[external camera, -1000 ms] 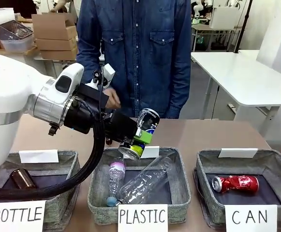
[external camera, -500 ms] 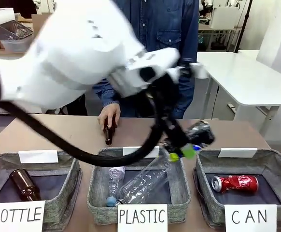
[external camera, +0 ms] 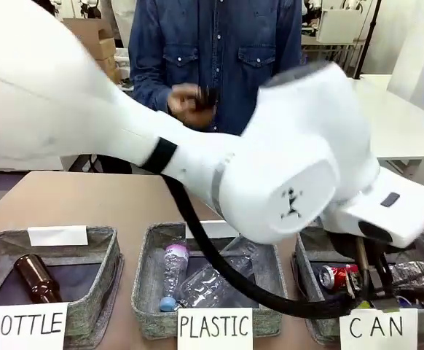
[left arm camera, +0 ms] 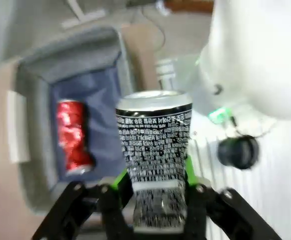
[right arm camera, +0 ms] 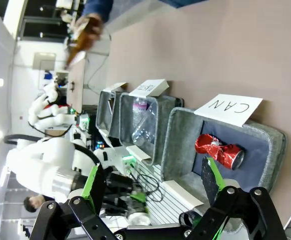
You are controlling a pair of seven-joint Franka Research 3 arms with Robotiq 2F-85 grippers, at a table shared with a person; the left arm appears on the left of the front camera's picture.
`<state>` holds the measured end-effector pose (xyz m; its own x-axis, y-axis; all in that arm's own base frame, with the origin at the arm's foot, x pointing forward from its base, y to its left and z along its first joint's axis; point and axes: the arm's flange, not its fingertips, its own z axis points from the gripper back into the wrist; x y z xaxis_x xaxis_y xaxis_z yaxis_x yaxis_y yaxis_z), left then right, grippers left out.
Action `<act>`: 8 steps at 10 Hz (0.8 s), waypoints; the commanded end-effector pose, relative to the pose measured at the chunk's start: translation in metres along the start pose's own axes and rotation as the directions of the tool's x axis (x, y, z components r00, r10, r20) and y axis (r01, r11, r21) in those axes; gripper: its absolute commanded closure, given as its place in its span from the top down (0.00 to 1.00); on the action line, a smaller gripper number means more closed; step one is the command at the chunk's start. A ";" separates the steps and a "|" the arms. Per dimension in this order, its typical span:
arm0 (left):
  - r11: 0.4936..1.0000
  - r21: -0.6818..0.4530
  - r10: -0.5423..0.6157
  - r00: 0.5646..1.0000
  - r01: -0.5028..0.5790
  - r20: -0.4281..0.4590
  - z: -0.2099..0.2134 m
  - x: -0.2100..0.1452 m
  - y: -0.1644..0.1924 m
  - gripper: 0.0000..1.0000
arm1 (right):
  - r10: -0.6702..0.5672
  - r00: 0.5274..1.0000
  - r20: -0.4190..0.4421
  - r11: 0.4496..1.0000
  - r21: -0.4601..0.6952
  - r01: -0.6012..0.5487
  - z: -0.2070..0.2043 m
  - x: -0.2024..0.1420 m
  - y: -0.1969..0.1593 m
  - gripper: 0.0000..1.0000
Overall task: Sort the can waste into the basket.
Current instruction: Pick up the can waste from the table and place it in the right Fabric basket.
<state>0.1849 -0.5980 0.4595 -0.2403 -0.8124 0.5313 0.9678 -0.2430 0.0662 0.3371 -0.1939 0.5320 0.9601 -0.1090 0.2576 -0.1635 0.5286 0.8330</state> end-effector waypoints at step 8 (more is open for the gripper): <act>0.992 0.111 0.064 0.995 -0.056 -0.076 -0.017 0.022 0.051 0.98 | -0.016 1.000 0.003 1.000 -0.006 0.016 0.002 0.003 0.003 1.00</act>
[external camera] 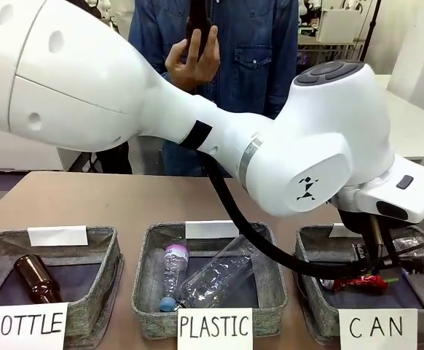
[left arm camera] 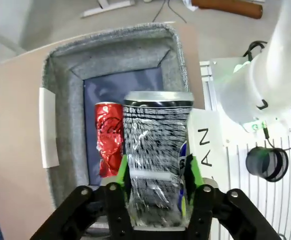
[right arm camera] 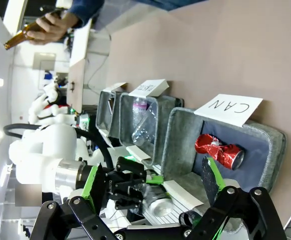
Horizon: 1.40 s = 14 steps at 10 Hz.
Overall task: Sort the can waste into the basket.
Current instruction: Pick up the can waste from the table and place it in the right Fabric basket.
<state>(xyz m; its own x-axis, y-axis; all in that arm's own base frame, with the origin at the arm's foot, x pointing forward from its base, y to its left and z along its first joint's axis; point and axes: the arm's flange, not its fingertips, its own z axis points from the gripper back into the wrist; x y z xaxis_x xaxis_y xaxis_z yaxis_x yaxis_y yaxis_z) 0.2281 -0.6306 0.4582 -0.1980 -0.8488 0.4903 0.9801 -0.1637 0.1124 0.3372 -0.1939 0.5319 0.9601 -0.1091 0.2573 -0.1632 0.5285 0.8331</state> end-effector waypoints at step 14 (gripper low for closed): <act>0.968 0.141 0.238 0.942 -0.209 -0.238 0.084 -0.108 0.048 1.00 | -0.015 1.000 0.003 1.000 -0.006 0.015 0.002 0.003 0.003 1.00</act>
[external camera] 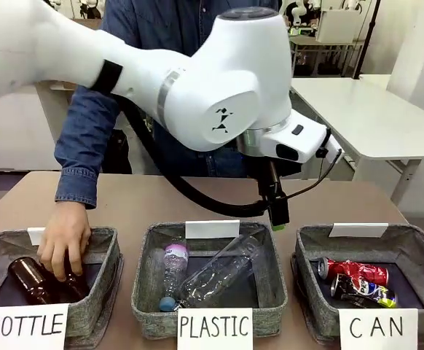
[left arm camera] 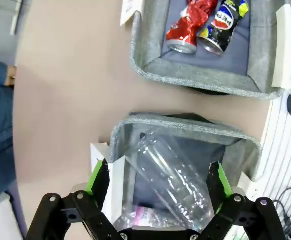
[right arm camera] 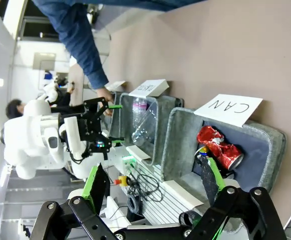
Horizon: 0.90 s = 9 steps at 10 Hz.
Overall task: Sort the can waste into the basket.
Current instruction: Pick up the can waste from the table and place it in the right Fabric basket.
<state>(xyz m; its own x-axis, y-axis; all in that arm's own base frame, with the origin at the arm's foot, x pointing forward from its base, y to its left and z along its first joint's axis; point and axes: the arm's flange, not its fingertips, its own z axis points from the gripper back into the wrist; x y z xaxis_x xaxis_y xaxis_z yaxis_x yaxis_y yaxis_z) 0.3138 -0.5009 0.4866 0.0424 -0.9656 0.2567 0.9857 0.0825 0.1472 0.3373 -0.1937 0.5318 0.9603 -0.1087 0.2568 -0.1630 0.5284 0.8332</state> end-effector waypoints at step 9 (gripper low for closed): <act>0.955 0.050 0.286 0.953 -0.292 0.103 0.057 -0.102 0.026 1.00 | -0.015 1.000 0.004 1.000 -0.006 0.015 0.002 0.003 0.003 1.00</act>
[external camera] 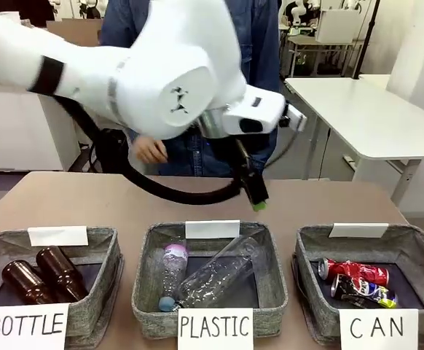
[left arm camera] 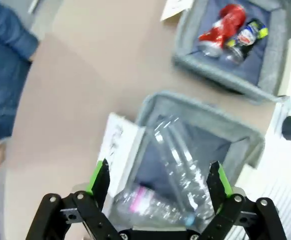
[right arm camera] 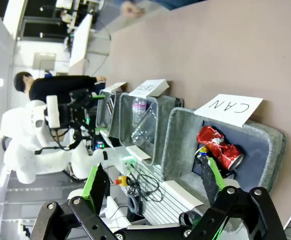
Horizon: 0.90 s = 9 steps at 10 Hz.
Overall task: Sort the can waste into the basket.
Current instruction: Pick up the can waste from the table and place it in the right Fabric basket.
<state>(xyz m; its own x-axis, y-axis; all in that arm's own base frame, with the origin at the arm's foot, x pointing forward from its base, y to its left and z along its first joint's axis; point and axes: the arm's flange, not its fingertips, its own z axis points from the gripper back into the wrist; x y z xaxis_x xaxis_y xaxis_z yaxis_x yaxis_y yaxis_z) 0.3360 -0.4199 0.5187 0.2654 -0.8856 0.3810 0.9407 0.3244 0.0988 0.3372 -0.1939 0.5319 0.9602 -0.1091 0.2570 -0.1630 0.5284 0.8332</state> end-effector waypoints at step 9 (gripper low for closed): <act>0.265 -0.796 0.936 0.343 -0.544 0.078 0.105 -0.328 0.131 1.00 | 0.022 0.943 -0.332 0.957 0.281 0.076 -0.215 0.023 0.135 1.00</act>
<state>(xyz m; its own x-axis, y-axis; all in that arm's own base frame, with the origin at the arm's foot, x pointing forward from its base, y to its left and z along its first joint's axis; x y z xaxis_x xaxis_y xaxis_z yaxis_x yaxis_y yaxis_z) 0.3535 -0.0488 0.5147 0.9258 -0.1045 0.3633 0.3644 0.5024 -0.7841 0.3782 0.0726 0.5454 0.9355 0.3021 0.1830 -0.2670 0.2657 0.9263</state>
